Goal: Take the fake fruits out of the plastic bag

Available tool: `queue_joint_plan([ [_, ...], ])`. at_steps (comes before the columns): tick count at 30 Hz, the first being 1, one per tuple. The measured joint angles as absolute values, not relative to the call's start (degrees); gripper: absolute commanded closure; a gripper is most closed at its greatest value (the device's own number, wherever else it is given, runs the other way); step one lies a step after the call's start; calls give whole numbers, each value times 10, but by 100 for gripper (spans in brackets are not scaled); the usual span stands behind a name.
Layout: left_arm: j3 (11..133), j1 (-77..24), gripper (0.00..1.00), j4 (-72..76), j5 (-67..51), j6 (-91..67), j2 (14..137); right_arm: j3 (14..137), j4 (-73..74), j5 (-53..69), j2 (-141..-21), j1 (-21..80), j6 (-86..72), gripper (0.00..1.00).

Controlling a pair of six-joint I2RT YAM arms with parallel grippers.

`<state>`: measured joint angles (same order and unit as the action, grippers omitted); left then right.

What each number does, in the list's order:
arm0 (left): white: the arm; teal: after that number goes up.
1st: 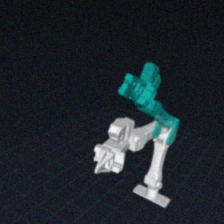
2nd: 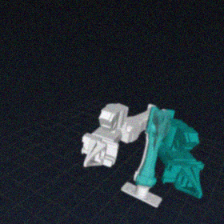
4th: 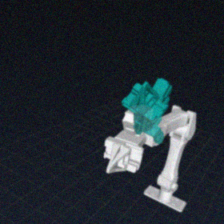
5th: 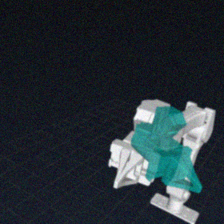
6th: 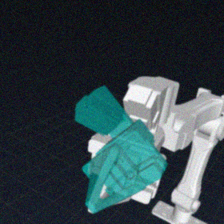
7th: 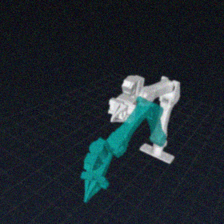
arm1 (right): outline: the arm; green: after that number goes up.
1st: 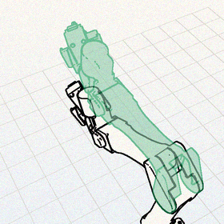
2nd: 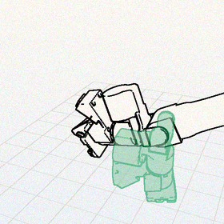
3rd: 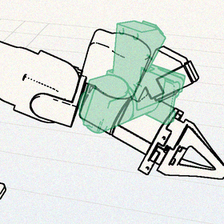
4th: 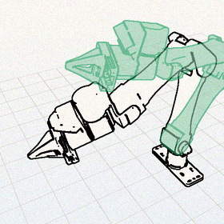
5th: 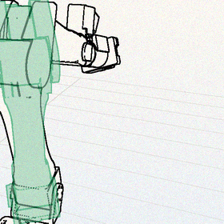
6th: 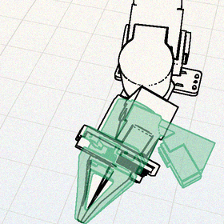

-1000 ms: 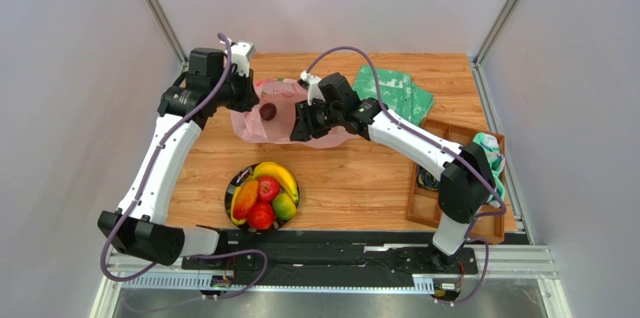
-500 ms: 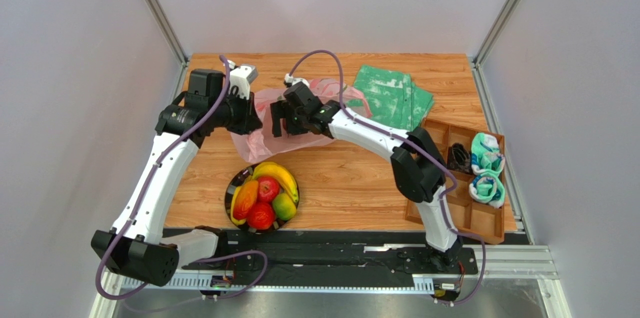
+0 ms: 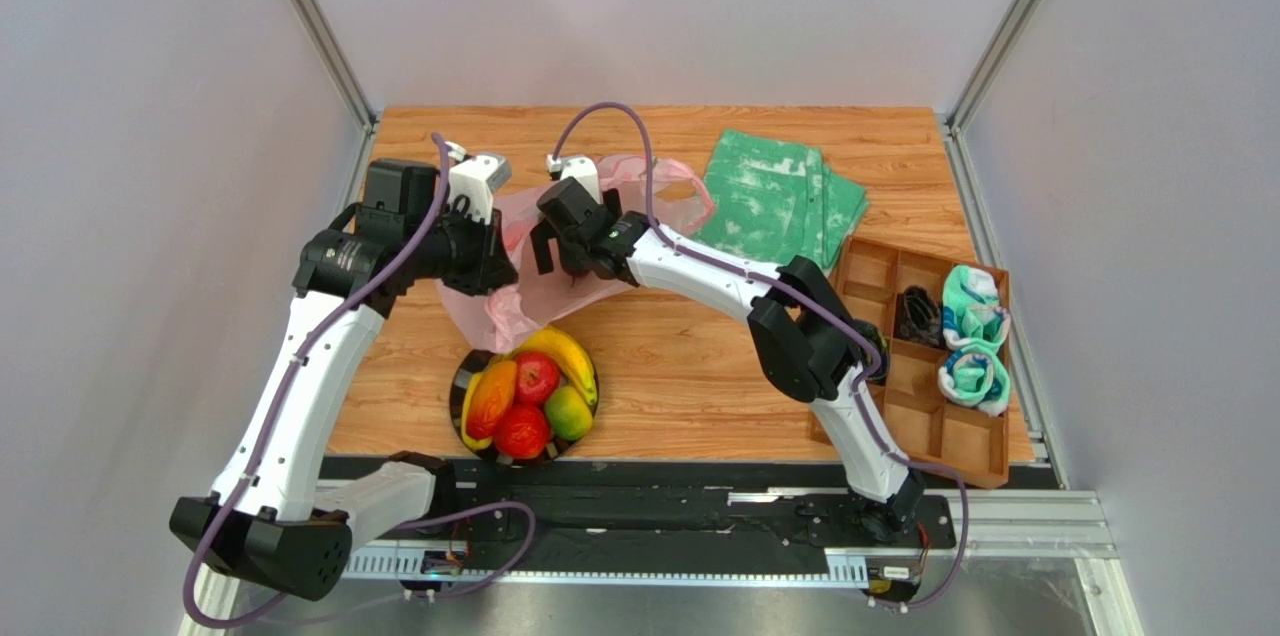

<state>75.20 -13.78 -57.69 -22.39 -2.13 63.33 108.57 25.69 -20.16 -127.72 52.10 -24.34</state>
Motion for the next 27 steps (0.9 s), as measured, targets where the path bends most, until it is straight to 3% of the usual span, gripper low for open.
queue_joint_plan([
  [12, 699, -138, 100, -624, -224, 1, 558, 1099, 217, -214, -1309, 538, -162, 9],
  [19, 669, -138, 100, -623, -229, 1, 558, 1111, 213, -173, -1331, 557, -125, 15],
  [27, 668, -138, 100, -625, -236, 5, 556, 1167, 209, -88, -1355, 566, -104, 14],
])
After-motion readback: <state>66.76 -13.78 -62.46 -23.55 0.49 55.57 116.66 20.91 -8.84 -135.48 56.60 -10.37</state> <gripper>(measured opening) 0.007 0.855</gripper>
